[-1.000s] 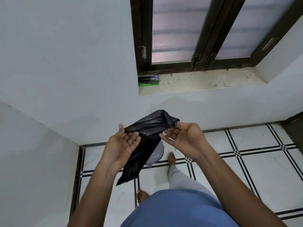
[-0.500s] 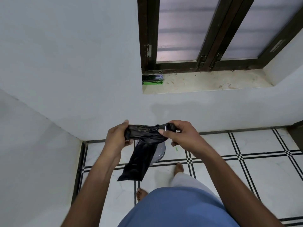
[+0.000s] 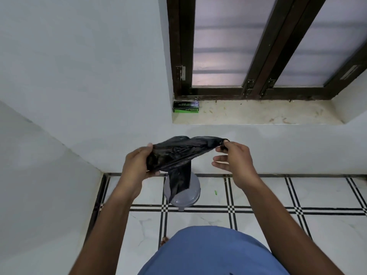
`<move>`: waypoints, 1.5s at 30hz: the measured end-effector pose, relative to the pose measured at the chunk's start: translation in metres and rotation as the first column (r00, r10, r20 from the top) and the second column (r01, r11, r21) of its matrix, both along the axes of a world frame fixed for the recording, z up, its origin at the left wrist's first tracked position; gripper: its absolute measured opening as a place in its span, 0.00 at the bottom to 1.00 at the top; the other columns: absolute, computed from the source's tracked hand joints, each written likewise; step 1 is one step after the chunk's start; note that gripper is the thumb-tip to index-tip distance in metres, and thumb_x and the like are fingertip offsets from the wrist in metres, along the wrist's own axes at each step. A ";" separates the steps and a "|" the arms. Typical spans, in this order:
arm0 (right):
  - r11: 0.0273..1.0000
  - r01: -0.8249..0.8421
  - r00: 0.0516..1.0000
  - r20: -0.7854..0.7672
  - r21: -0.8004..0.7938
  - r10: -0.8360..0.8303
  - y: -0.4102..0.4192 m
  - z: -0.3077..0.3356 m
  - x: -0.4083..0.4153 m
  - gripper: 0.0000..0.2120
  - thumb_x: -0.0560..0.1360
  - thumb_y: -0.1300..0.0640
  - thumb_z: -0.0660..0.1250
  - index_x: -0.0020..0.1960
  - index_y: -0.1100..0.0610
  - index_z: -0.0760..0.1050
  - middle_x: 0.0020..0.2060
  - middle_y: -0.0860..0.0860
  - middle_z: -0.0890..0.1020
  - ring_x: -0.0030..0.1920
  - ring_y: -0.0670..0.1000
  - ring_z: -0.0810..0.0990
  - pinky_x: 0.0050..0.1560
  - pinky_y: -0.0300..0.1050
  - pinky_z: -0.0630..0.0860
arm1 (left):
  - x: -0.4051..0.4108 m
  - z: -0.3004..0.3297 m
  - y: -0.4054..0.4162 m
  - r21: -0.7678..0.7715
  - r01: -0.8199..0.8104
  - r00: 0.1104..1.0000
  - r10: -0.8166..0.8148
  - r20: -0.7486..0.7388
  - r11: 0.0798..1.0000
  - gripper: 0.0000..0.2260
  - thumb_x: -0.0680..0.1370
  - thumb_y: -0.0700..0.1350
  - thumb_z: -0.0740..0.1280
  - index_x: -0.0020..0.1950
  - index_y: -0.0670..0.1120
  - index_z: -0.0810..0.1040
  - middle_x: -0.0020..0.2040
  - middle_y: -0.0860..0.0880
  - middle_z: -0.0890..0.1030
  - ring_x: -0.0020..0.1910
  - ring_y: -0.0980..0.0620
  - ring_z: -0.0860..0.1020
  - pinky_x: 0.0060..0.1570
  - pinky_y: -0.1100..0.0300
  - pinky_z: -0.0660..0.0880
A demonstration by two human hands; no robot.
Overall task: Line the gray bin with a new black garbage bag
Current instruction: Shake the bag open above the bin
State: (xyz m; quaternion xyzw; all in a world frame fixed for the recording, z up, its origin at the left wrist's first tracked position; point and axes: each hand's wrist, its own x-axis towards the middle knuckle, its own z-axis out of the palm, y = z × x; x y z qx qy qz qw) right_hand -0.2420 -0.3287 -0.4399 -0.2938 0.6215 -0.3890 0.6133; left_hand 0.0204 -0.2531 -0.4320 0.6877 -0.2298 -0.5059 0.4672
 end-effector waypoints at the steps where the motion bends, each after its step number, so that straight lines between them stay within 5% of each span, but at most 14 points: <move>1: 0.999 0.010 0.998 0.064 0.048 -0.013 -0.002 0.001 -0.004 0.13 0.89 0.58 0.62 0.55 0.63 0.83 0.45 0.57 0.85 0.35 0.54 0.84 0.40 0.52 0.88 | -0.003 0.001 -0.005 -0.013 -0.110 0.993 0.109 -0.053 0.994 0.16 0.87 0.52 0.65 0.55 0.42 0.87 0.48 0.44 0.89 0.45 0.48 0.86 0.34 0.57 0.81; 4: 0.999 0.007 1.000 -0.021 0.051 -0.006 -0.009 0.000 -0.011 0.13 0.87 0.54 0.66 0.65 0.60 0.81 0.59 0.57 0.87 0.47 0.54 0.87 0.52 0.56 0.88 | -0.009 0.002 -0.016 -0.026 -0.255 0.966 0.254 -0.041 0.967 0.18 0.89 0.51 0.62 0.53 0.43 0.87 0.48 0.44 0.90 0.48 0.45 0.88 0.40 0.55 0.84; 8: 0.885 -0.332 0.840 -0.529 -0.327 0.119 -0.003 0.013 -0.008 0.35 0.80 0.37 0.74 0.82 0.44 0.65 0.77 0.43 0.73 0.76 0.47 0.72 0.74 0.49 0.72 | -0.018 0.008 -0.022 -0.019 0.054 0.997 -0.053 0.058 0.998 0.20 0.87 0.56 0.65 0.53 0.42 0.88 0.50 0.45 0.90 0.51 0.49 0.87 0.51 0.55 0.79; 11: 0.667 -0.672 0.677 -0.633 -0.322 0.376 -0.008 0.020 -0.001 0.44 0.75 0.29 0.75 0.85 0.36 0.59 0.78 0.39 0.72 0.78 0.43 0.67 0.77 0.47 0.66 | -0.031 0.016 -0.027 -0.041 0.260 0.966 -0.260 -0.001 0.965 0.21 0.84 0.57 0.68 0.57 0.40 0.87 0.56 0.39 0.89 0.53 0.45 0.87 0.57 0.51 0.80; 13: 0.582 -0.789 0.552 -0.642 -0.196 0.532 -0.017 0.018 0.001 0.33 0.77 0.31 0.75 0.79 0.39 0.72 0.69 0.41 0.82 0.71 0.45 0.78 0.71 0.49 0.75 | -0.038 0.023 -0.028 -0.068 0.303 0.950 -0.307 -0.063 0.951 0.21 0.84 0.58 0.69 0.59 0.41 0.87 0.57 0.38 0.88 0.55 0.43 0.87 0.60 0.49 0.80; 16: 0.596 -0.783 0.598 -0.481 -0.178 0.642 -0.028 0.006 -0.002 0.11 0.84 0.45 0.73 0.51 0.52 0.86 0.44 0.47 0.88 0.46 0.48 0.87 0.53 0.48 0.81 | -0.039 0.029 -0.029 -0.061 0.362 0.931 -0.364 -0.036 0.930 0.19 0.79 0.58 0.75 0.59 0.45 0.88 0.55 0.42 0.90 0.54 0.44 0.89 0.56 0.49 0.83; 19: 0.840 -0.524 0.850 -0.024 -0.141 0.526 -0.031 0.012 -0.008 0.12 0.87 0.52 0.70 0.50 0.58 0.86 0.47 0.57 0.89 0.48 0.56 0.87 0.58 0.53 0.82 | -0.023 0.022 -0.029 0.135 0.536 0.798 -0.552 0.241 0.833 0.21 0.71 0.58 0.83 0.50 0.41 0.87 0.39 0.53 0.85 0.38 0.52 0.83 0.39 0.58 0.78; 24: 0.962 -0.274 0.880 0.408 0.019 0.242 -0.033 0.027 -0.025 0.15 0.84 0.49 0.67 0.49 0.56 0.87 0.45 0.57 0.88 0.44 0.58 0.87 0.51 0.51 0.82 | -0.011 0.010 -0.031 0.352 0.357 0.685 -0.499 0.531 0.865 0.27 0.71 0.64 0.80 0.32 0.42 0.77 0.27 0.51 0.75 0.29 0.51 0.76 0.30 0.59 0.74; 26: 0.968 -0.251 0.881 0.410 -0.014 0.234 -0.026 0.029 -0.023 0.16 0.84 0.48 0.68 0.55 0.58 0.88 0.49 0.58 0.90 0.48 0.59 0.89 0.53 0.51 0.83 | -0.013 0.014 -0.032 0.284 0.230 0.840 -0.338 0.425 0.931 0.23 0.74 0.63 0.79 0.38 0.42 0.85 0.34 0.45 0.86 0.31 0.48 0.84 0.32 0.58 0.80; 28: 0.959 -0.283 0.890 0.371 -0.008 0.266 -0.021 0.021 -0.019 0.20 0.84 0.47 0.69 0.63 0.62 0.87 0.56 0.60 0.90 0.55 0.61 0.90 0.61 0.55 0.84 | -0.017 0.019 -0.035 0.200 0.230 0.972 -0.236 0.002 0.952 0.17 0.79 0.55 0.76 0.55 0.41 0.87 0.48 0.40 0.90 0.41 0.45 0.89 0.40 0.54 0.85; 32: 0.935 -0.354 0.935 0.009 0.019 0.354 -0.016 -0.002 -0.017 0.19 0.85 0.43 0.66 0.62 0.56 0.87 0.56 0.55 0.91 0.63 0.62 0.88 0.71 0.63 0.79 | -0.023 0.025 -0.032 0.001 0.192 0.853 -0.167 -0.494 0.981 0.13 0.84 0.42 0.66 0.65 0.41 0.83 0.60 0.39 0.87 0.49 0.41 0.88 0.48 0.42 0.87; 36: 0.806 -0.591 0.656 -0.557 0.042 0.510 -0.010 -0.008 -0.034 0.24 0.83 0.38 0.69 0.73 0.52 0.78 0.66 0.49 0.85 0.64 0.55 0.85 0.60 0.53 0.81 | -0.021 0.020 -0.029 -0.045 0.210 0.845 -0.204 -0.494 0.977 0.11 0.84 0.44 0.67 0.63 0.43 0.85 0.56 0.40 0.86 0.49 0.42 0.85 0.61 0.30 0.81; 41: 0.577 -0.815 0.551 -0.246 0.045 0.797 0.008 0.038 -0.062 0.63 0.70 0.37 0.83 0.89 0.34 0.42 0.89 0.42 0.50 0.88 0.50 0.55 0.80 0.51 0.63 | -0.022 0.013 -0.022 0.022 0.336 0.883 -0.306 -0.357 0.942 0.14 0.81 0.45 0.71 0.65 0.41 0.84 0.61 0.41 0.85 0.59 0.39 0.83 0.65 0.41 0.78; 45: 0.554 -0.832 0.531 -0.323 -0.025 0.783 0.024 0.062 -0.030 0.67 0.67 0.26 0.81 0.89 0.35 0.39 0.87 0.39 0.56 0.85 0.46 0.60 0.83 0.53 0.64 | -0.037 0.015 -0.018 -0.026 0.448 0.859 -0.438 -0.266 0.894 0.18 0.81 0.35 0.72 0.71 0.39 0.80 0.65 0.38 0.86 0.66 0.38 0.84 0.67 0.44 0.80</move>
